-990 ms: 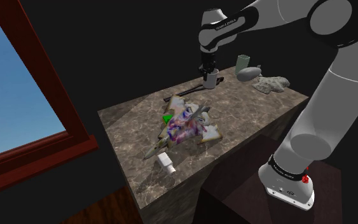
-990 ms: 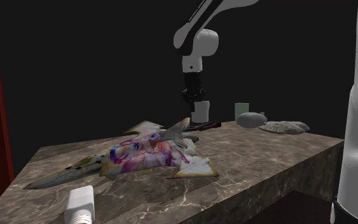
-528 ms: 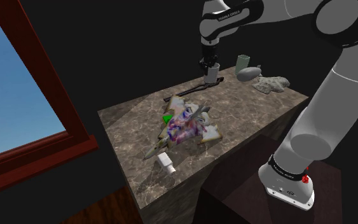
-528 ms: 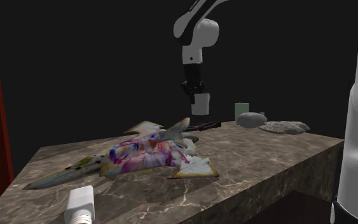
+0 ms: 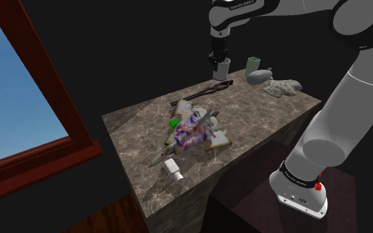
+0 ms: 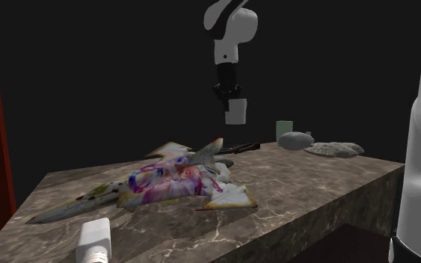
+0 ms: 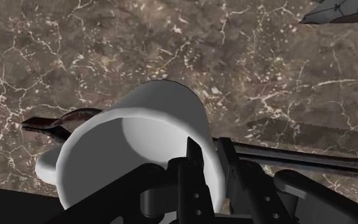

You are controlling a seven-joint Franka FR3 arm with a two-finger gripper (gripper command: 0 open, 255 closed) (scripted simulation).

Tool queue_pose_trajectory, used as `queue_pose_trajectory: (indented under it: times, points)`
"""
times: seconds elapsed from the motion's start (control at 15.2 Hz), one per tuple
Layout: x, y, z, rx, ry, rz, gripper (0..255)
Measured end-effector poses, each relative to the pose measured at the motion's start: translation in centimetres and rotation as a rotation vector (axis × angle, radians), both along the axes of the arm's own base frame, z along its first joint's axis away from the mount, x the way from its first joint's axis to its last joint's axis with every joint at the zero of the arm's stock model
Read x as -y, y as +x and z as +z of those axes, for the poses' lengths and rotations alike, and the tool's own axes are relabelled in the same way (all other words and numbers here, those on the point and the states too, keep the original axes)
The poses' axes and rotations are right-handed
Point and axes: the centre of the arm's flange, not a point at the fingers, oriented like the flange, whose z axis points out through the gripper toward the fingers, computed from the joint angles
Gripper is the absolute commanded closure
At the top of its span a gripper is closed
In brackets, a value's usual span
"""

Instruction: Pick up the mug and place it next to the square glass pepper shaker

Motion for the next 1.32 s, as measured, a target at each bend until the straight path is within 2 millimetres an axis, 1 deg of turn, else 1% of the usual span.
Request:
queue_pose_trajectory:
  times: [0.2,0.26,0.46,0.73,0.86,1.12,1.25,1.32]
  points:
    - [-0.1,0.0,1.6,0.0,0.0,0.0,255]
    - [-0.7,0.1,1.9,0.0,0.0,0.0,255]
    - [-3.7,0.3,2.1,0.0,0.0,0.001,255]
    - [-9.3,0.8,2.4,0.0,0.001,0.002,255]
    - [-12.0,0.7,2.0,0.0,0.001,0.002,255]
    - [-16.9,1.2,2.0,-0.001,0.0,0.002,255]
    - [-19.8,1.0,2.3,-0.001,0.0,0.002,255]
    - [-21.4,1.2,2.2,0.0,0.0,0.002,255]
